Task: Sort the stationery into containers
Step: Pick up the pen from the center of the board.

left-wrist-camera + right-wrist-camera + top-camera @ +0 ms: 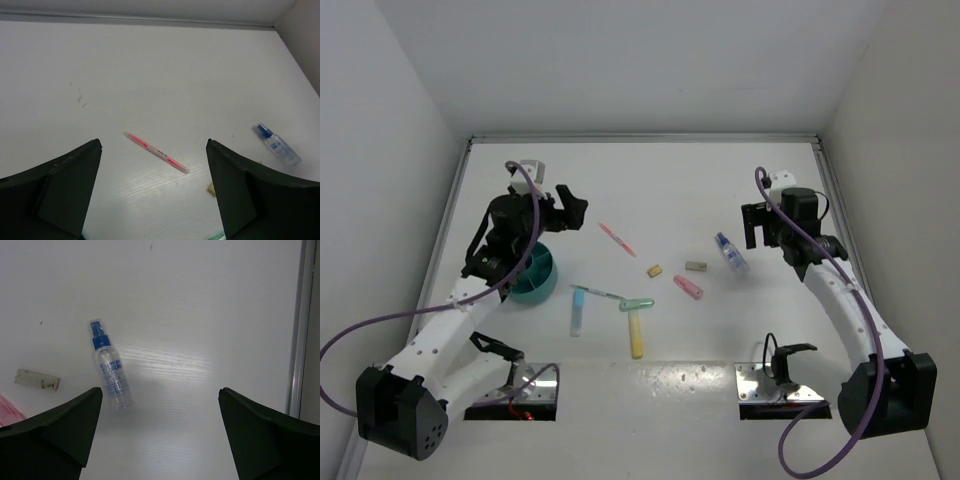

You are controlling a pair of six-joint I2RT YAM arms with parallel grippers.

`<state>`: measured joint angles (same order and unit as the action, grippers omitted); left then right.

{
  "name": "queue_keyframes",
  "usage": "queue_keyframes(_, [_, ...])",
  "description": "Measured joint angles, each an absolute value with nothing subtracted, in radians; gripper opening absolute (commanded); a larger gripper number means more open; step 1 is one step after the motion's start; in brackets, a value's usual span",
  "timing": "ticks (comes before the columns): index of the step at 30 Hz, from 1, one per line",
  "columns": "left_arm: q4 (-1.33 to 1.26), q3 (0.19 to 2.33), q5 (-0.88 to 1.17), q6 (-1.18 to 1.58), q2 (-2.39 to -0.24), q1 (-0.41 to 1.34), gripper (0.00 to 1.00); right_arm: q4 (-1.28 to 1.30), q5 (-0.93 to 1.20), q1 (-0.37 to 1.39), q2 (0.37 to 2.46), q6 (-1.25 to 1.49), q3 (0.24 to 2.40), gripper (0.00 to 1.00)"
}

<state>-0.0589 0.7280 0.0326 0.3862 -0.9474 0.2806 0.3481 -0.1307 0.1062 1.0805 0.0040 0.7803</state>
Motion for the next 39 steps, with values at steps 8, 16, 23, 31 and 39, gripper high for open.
queue_keyframes(8, [0.024, 0.749, 0.055, 0.361, -1.001, 0.411, 0.16, 0.352, -0.148, 0.106, 1.081, -0.003, 0.779, 1.00])
queue_keyframes(16, [0.218, 0.802, -0.197, 0.439, -1.037, 0.578, 0.15, 0.363, -0.138, 0.106, 1.083, -0.095, 0.754, 0.93])
queue_keyframes(23, [0.306, 0.788, -0.264, 0.562, -1.183, 0.653, 0.80, 0.394, -0.064, 0.107, 1.048, -0.119, 0.753, 1.00])
queue_keyframes(31, [0.418, 0.708, -0.409, 0.744, -1.267, 0.811, 0.76, 0.404, -0.021, 0.107, 1.003, -0.141, 0.753, 0.34])
queue_keyframes(39, [0.498, 0.676, -0.564, 0.856, -1.268, 0.858, 0.79, 0.401, -0.014, 0.107, 0.964, -0.139, 0.753, 0.44])
